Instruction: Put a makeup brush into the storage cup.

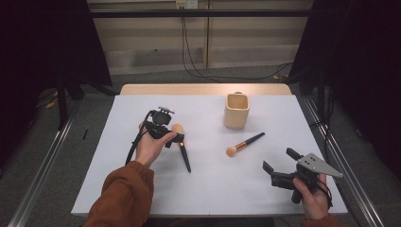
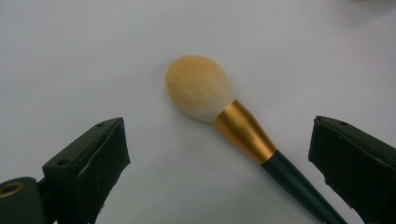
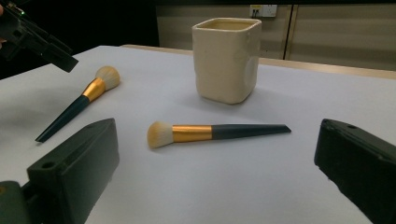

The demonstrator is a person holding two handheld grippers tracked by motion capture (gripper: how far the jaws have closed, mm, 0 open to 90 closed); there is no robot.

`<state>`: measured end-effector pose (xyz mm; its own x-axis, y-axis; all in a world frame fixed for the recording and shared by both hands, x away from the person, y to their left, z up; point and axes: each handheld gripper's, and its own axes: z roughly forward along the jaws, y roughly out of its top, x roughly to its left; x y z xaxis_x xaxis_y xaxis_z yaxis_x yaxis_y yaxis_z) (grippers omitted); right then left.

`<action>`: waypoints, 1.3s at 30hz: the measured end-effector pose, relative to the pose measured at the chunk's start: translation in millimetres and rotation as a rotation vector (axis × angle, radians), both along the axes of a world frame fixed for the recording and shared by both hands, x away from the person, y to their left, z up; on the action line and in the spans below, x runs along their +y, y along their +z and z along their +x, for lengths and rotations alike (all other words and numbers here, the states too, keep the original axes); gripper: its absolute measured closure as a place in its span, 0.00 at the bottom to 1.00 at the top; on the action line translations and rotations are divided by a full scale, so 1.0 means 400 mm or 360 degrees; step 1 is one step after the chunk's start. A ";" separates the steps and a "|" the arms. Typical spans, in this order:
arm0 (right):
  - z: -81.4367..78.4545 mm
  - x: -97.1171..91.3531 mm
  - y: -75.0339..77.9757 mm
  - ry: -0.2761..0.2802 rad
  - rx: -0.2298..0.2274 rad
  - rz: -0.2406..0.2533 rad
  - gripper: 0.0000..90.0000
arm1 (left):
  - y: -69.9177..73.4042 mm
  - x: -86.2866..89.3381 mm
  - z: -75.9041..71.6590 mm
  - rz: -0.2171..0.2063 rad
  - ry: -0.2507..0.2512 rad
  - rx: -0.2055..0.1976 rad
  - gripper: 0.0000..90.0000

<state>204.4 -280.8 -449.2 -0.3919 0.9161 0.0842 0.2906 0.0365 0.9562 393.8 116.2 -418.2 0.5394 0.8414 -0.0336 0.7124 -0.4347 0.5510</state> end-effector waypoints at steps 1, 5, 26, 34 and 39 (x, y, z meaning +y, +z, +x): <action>0.000 0.000 0.000 0.0000 0.0000 0.0000 0.00 | -0.002 -0.002 0.000 0.0013 0.0011 0.0020 0.05; 0.000 0.000 0.000 0.0001 0.0002 0.0000 0.00 | -0.007 -0.013 0.000 0.0044 0.0039 0.0099 0.06; 0.000 0.001 -0.002 0.0005 0.0013 -0.0001 0.00 | -0.050 -0.075 0.018 0.0150 0.0152 0.0465 0.08; 0.002 0.001 -0.003 0.0010 0.0020 -0.0006 0.00 | -0.084 -0.092 0.033 0.0208 0.0148 0.0540 0.16; 0.002 0.001 -0.003 0.0012 0.0022 -0.0006 0.00 | -0.090 -0.106 0.039 0.0297 0.0183 0.0570 0.19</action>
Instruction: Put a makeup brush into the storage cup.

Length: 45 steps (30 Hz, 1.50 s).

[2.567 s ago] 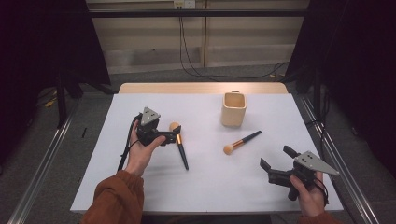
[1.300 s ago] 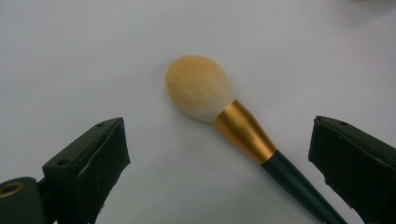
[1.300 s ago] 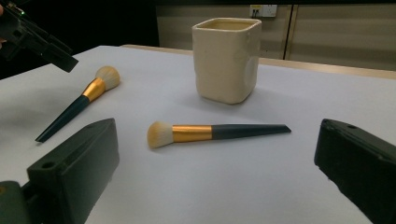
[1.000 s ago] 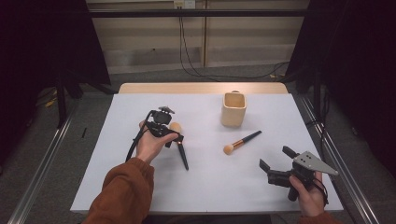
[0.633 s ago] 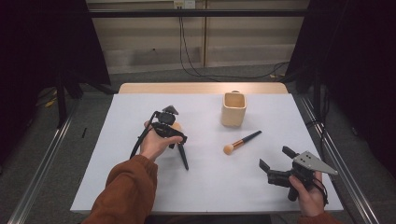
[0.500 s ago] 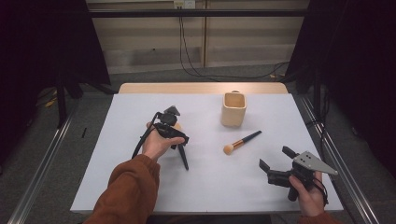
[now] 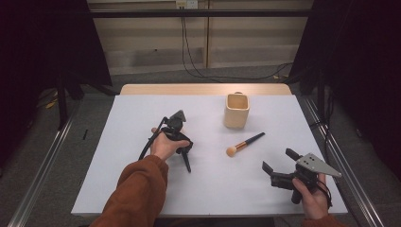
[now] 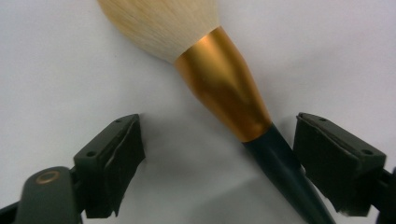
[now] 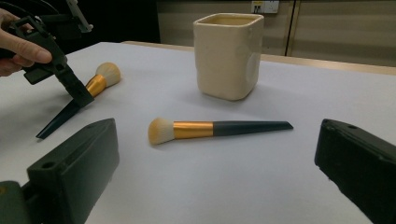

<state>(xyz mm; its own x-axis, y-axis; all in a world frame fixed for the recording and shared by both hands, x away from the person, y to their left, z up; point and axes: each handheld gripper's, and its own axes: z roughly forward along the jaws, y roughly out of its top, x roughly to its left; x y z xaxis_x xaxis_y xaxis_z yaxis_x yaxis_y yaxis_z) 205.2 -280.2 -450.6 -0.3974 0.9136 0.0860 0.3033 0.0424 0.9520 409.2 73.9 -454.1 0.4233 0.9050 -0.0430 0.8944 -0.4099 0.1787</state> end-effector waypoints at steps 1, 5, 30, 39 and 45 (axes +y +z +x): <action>0.001 0.000 0.000 0.0001 0.0001 -0.0001 0.00 | 0.000 -0.002 0.000 0.0014 0.0003 -0.0006 0.22; 0.001 0.001 0.000 0.0005 0.0001 -0.0002 0.00 | 0.000 -0.008 0.005 0.0050 0.0035 0.0019 0.26; 0.000 0.003 -0.001 0.0012 0.0008 -0.0002 0.00 | 0.017 -0.005 0.007 0.0056 -0.0077 0.0109 0.80; 0.001 0.003 -0.002 0.0014 0.0015 -0.0011 0.00 | 0.017 0.013 0.014 -0.0024 -0.0084 0.0129 0.80; 0.002 0.004 -0.002 0.0013 0.0013 -0.0006 0.00 | 0.019 0.036 0.016 -0.0132 -0.0092 0.0133 0.80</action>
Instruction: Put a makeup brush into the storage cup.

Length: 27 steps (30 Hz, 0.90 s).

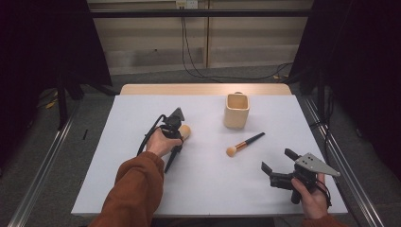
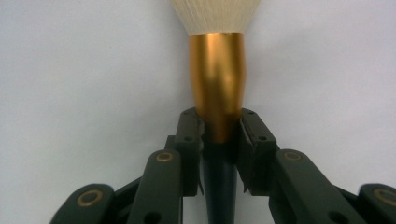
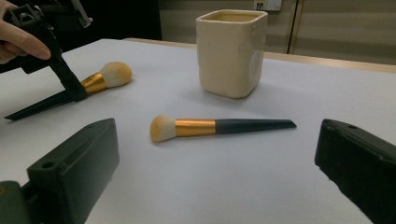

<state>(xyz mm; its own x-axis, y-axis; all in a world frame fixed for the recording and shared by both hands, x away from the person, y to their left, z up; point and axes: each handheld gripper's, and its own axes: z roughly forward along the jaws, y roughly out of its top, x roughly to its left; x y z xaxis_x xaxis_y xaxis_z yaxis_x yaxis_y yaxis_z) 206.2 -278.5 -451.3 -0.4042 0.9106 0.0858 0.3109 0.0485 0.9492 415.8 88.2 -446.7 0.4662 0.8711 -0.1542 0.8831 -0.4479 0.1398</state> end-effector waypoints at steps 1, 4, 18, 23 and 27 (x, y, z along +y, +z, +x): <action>0.000 0.000 0.000 0.0000 0.0000 0.0000 0.00 | 0.000 0.003 0.000 -0.0010 -0.0011 -0.0006 0.80; 0.000 -0.001 0.000 -0.0002 0.0003 0.0000 0.00 | 0.000 0.010 0.001 -0.0044 -0.0010 -0.0016 0.80; -0.001 -0.002 -0.001 -0.0003 0.0003 0.0000 0.00 | 0.002 0.036 -0.007 -0.0144 -0.0006 -0.0091 0.80; 0.000 -0.001 -0.001 -0.0004 0.0004 0.0001 0.00 | 0.020 0.050 -0.014 -0.0225 -0.0009 -0.0153 0.80; 0.000 0.000 -0.001 -0.0004 0.0002 0.0002 0.00 | 0.036 0.059 -0.022 -0.0291 -0.0034 -0.0205 0.80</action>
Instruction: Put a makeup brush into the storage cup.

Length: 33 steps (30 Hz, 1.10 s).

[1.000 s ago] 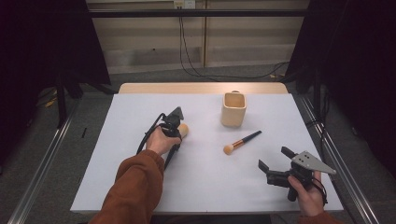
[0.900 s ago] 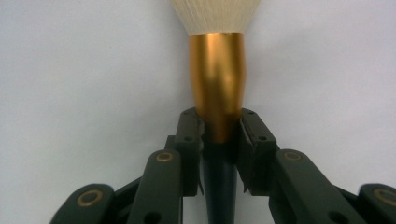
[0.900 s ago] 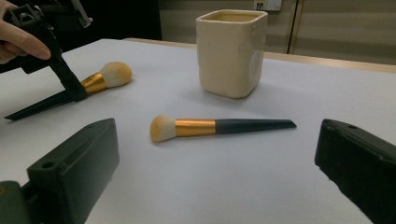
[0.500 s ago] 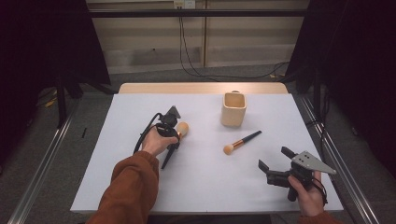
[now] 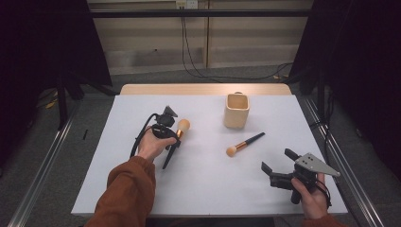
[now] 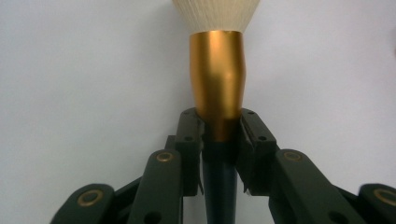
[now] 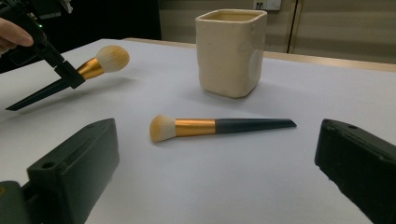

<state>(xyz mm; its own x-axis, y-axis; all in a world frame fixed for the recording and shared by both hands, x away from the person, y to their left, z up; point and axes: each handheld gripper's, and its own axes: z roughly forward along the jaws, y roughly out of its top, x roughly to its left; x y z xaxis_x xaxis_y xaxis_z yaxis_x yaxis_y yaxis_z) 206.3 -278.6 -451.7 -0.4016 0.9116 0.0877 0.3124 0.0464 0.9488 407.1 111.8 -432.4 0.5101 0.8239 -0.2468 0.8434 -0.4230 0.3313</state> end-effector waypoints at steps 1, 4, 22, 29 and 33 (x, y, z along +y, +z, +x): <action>0.000 0.000 0.000 0.0001 0.0002 -0.0001 0.00 | 0.004 0.002 -0.002 -0.0008 -0.0006 -0.0028 0.80; -0.001 0.000 0.000 0.0001 0.0000 -0.0001 0.00 | 0.014 0.008 -0.008 -0.0064 -0.0023 -0.0078 0.80; -0.002 0.000 0.000 0.0005 -0.0001 -0.0002 0.00 | 0.024 0.054 -0.040 -0.0354 -0.0077 -0.0378 0.80; -0.001 0.000 0.001 0.0000 -0.0003 0.0002 0.00 | 0.024 0.069 -0.055 -0.0443 -0.0103 -0.0523 0.80; -0.001 0.000 0.001 -0.0001 -0.0002 0.0008 0.00 | 0.020 0.078 -0.062 -0.0506 -0.0099 -0.0599 0.80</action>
